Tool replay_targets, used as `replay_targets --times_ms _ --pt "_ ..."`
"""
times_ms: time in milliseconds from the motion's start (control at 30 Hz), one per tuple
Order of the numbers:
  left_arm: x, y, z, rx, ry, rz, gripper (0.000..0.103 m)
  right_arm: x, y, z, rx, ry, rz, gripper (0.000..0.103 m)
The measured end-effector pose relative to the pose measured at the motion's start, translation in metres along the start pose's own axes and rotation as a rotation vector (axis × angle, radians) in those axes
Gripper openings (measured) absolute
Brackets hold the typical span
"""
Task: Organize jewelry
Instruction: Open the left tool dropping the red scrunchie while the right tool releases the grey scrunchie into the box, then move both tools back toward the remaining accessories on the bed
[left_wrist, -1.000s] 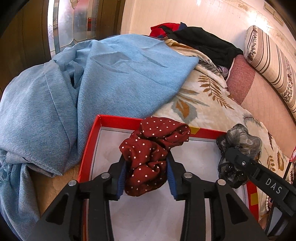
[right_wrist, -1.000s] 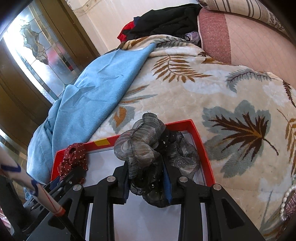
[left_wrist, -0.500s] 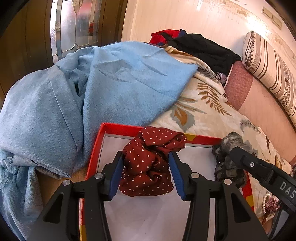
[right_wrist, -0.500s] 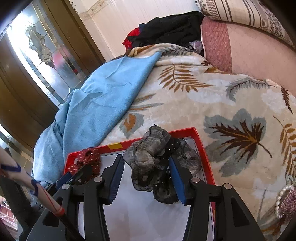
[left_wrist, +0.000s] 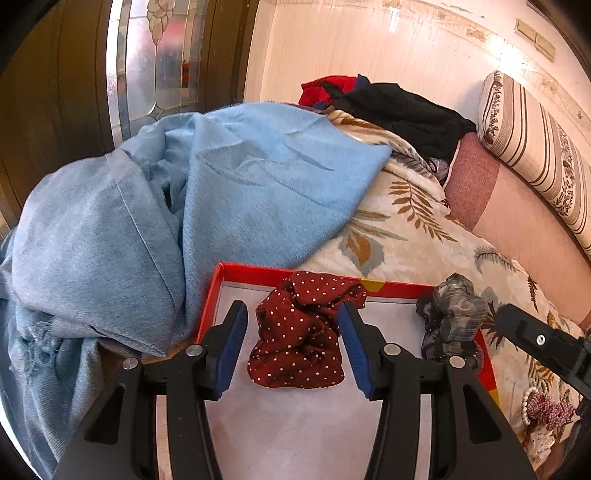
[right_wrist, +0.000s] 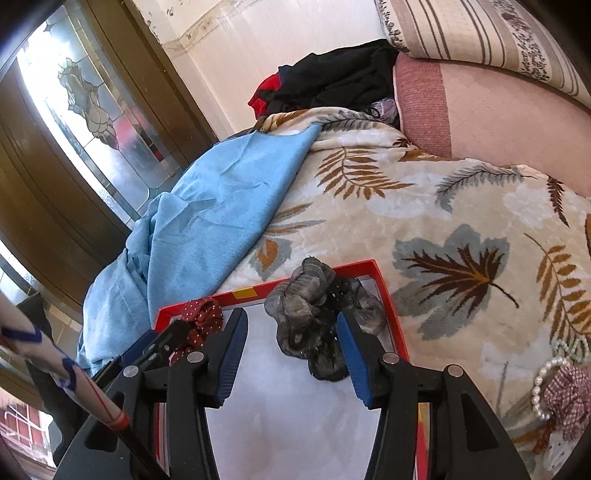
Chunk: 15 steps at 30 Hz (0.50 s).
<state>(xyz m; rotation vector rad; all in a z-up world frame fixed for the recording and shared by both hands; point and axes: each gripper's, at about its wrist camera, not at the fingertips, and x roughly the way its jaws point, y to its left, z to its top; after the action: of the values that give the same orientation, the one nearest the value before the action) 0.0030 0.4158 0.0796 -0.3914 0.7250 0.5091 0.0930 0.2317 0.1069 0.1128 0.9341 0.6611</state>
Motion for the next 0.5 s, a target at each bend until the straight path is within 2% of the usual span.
replay_targets --times_ms 267,500 --pt "-0.022 -0.007 -0.002 0.032 -0.061 0.014 0.051 -0.035 -0.009 -0.013 0.023 -0.021 0.017 0.055" --pt "-0.054 -0.025 -0.015 0.082 -0.131 -0.007 0.051 -0.093 -0.031 -0.046 0.059 -0.056 0.028 0.058"
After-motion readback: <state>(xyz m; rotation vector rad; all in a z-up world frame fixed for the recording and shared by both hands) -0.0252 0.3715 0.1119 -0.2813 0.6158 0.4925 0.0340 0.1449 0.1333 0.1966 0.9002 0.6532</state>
